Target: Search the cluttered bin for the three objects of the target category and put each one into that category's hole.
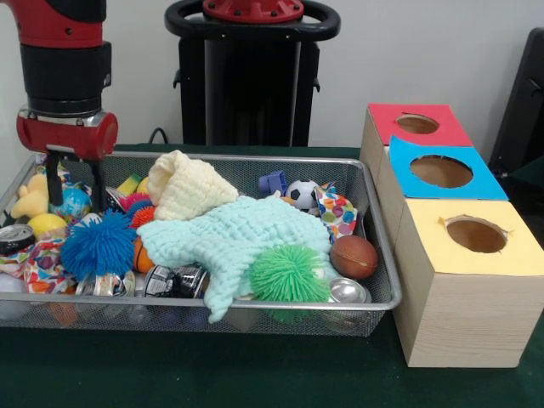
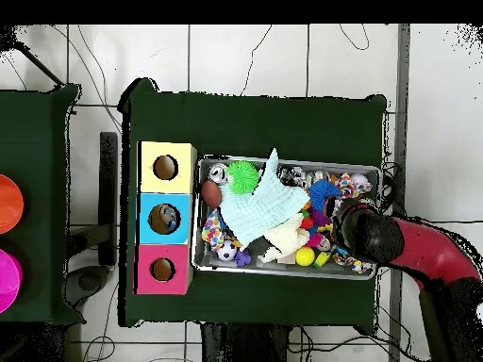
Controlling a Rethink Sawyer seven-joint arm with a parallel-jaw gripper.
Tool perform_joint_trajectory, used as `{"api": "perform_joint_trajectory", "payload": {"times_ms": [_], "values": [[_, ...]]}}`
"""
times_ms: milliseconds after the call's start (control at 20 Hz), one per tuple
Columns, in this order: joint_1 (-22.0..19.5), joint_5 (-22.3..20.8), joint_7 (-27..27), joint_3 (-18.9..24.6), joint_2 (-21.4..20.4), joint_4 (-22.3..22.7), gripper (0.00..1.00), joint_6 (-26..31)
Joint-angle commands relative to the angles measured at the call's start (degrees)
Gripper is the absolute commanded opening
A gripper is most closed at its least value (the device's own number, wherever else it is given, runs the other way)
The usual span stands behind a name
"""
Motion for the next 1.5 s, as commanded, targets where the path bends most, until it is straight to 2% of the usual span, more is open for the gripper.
{"api": "perform_joint_trajectory", "payload": {"times_ms": [50, 650, 1050, 1500], "values": [[-2.10, -0.05, 4.01, 1.49, 2.10, 4.19, 1.00, -4.29], [-1.34, 0.86, 5.65, 0.74, 1.20, 5.20, 1.00, -4.02], [-2.70, 2.02, 5.03, 2.83, 1.75, 5.81, 1.00, -4.38], [-2.78, 1.97, 4.75, 2.92, 2.04, 5.22, 1.00, -4.35]]}}
